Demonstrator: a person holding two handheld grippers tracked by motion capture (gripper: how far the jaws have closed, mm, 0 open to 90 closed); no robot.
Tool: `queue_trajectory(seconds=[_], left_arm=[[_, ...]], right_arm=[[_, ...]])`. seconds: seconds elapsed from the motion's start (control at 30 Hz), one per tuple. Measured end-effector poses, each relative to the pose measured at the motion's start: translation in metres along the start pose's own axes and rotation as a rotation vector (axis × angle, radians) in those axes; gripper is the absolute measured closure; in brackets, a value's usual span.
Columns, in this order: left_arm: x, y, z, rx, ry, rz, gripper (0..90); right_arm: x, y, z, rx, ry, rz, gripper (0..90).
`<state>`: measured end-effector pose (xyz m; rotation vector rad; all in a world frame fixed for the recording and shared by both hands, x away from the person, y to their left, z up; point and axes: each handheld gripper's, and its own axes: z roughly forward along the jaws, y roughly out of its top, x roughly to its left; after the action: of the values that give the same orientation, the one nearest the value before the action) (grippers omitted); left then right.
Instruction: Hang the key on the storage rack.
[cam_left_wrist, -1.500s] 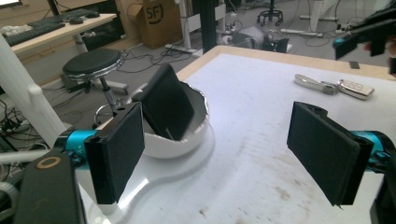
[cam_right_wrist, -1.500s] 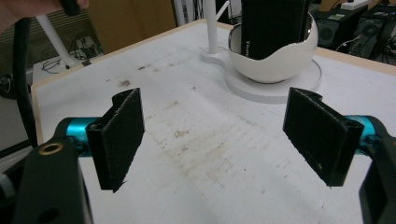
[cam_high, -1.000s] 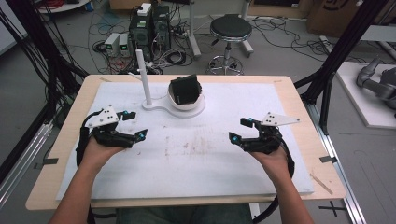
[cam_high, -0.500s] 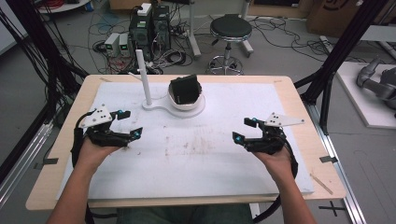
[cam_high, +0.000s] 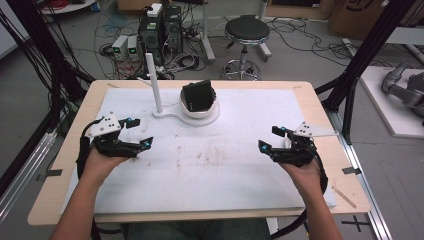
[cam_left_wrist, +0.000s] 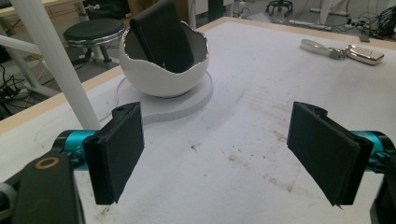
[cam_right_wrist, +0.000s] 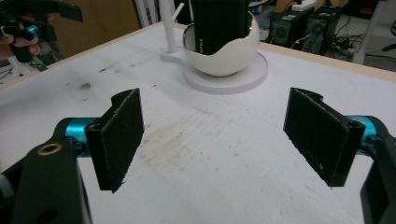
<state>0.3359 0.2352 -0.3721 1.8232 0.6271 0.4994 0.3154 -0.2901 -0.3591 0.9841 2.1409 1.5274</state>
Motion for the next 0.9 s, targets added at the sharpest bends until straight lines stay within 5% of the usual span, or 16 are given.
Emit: queue_trajectory(seconds=[0.1,0.3,0.57,0.7,0.9], left_arm=[[0.000,-0.001,0.002,0.006,0.002,0.002,18.9],[0.000,-0.001,0.002,0.010,0.005,0.010,18.9],[0.002,-0.003,0.001,0.010,0.014,0.009,18.9],[0.003,-0.004,0.002,0.016,0.018,0.009,18.9],[0.003,-0.005,0.002,0.018,0.023,0.009,18.9]], right_arm=[[-0.005,-0.003,-0.006,0.000,-0.024,0.013,20.5],[-0.016,-0.017,-0.010,0.063,-0.145,0.015,20.5],[-0.034,-0.041,-0.013,0.140,-0.286,0.090,20.5],[-0.041,-0.053,-0.009,0.216,-0.341,0.118,21.0],[-0.051,-0.069,0.003,0.354,-0.391,0.173,33.7]])
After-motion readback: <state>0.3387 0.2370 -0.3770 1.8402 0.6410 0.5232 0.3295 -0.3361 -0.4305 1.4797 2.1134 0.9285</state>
